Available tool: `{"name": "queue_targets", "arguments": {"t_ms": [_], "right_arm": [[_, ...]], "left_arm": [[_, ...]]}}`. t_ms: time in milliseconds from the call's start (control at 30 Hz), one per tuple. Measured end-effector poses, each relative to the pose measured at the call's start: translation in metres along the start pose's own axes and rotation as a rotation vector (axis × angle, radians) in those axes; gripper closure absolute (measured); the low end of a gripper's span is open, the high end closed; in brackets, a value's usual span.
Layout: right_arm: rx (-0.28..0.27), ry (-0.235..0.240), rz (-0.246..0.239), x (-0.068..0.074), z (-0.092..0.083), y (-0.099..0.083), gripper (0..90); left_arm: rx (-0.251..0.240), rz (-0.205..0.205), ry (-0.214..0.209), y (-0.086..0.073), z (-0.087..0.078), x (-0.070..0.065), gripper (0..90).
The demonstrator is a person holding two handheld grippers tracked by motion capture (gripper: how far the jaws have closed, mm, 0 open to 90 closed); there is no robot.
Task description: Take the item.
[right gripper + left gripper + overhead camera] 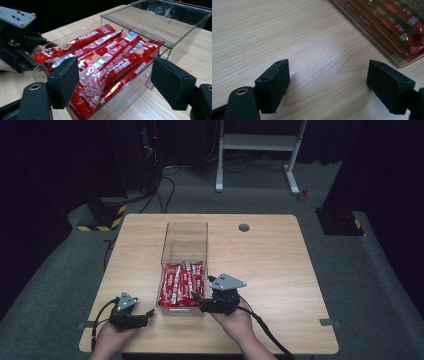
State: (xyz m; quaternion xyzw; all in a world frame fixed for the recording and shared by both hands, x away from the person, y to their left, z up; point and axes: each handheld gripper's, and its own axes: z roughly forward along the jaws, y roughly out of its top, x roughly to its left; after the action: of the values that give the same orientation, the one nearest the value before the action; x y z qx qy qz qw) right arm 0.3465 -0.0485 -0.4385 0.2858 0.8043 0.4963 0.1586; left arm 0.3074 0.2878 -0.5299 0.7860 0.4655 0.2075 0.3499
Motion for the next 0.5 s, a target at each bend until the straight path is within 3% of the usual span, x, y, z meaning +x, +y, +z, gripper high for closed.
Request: {"name": "queue_targets", "arguments": {"t_ms": [133, 500], "right_arm": [[0.002, 0.026, 0.016, 0.0012, 0.0034, -0.0015, 26.4], [0.005, 0.043, 0.039, 0.0058, 0.0056, -0.0056, 38.6]], "left_arm": [[0.002, 0.003, -0.002, -0.0002, -0.0005, 0.0, 19.3], [0.0, 0.001, 0.0, -0.0008, -0.0009, -0.0006, 19.4]]}}
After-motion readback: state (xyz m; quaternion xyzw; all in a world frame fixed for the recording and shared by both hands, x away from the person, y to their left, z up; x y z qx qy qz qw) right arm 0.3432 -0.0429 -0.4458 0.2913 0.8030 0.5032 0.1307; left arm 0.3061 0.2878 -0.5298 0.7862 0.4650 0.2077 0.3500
